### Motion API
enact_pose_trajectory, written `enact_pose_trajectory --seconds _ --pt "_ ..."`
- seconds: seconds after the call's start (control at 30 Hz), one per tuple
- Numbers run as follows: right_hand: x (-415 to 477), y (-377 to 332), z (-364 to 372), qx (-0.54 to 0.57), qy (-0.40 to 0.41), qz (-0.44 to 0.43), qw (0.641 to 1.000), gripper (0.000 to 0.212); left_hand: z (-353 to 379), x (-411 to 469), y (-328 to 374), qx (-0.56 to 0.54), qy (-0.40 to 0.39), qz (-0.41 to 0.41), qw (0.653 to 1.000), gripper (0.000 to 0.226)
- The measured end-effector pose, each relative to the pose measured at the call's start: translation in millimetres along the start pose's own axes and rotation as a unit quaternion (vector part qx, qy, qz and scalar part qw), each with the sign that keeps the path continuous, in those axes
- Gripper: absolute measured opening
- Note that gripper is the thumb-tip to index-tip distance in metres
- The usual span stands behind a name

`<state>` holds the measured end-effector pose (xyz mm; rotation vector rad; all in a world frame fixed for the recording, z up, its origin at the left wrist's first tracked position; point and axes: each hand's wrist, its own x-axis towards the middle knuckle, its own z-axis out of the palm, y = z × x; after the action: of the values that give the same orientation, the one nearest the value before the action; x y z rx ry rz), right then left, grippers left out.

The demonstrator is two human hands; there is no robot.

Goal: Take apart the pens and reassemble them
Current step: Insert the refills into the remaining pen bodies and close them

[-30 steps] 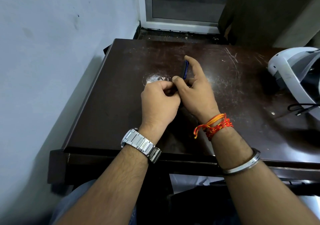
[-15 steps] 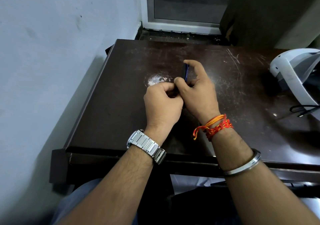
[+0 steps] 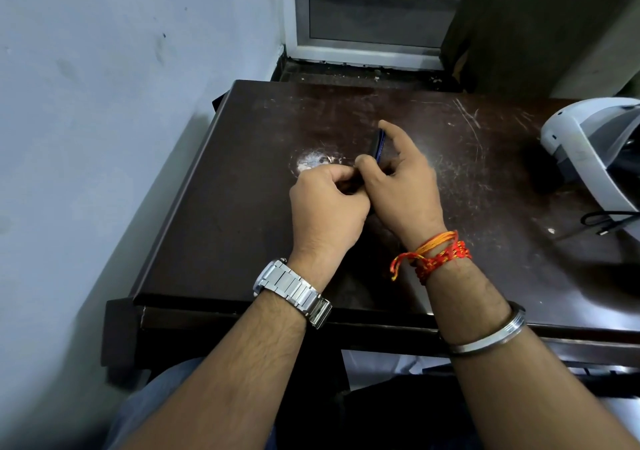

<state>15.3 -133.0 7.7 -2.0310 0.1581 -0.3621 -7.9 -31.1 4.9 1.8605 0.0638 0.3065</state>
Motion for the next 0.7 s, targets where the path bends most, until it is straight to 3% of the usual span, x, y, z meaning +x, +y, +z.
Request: enact_pose_trajectory --seconds 0.2,0.33,0.57,0.7 --pt "0.9 -1.1 -3.6 0.000 0.019 0.019 1.000 0.059 1.2 0.0 2.2 0.028 0.004 -0.006 1.000 0.011" --pt "6.1 3.6 -8.0 0.019 0.043 0.048 0.998 0.041 1.1 0.1 2.1 0.045 0.001 -0.015 0.999 0.010" --pt "12.6 11.8 -17.9 0.058 -0.034 0.113 0.991 0.028 3.1 0.3 -0.9 0.047 -0.021 -0.012 0.999 0.008" --pt "13.5 10.8 -23.5 0.023 -0.030 0.125 0.991 0.020 2.3 0.4 -1.2 0.030 -0.042 -0.029 0.998 0.018"
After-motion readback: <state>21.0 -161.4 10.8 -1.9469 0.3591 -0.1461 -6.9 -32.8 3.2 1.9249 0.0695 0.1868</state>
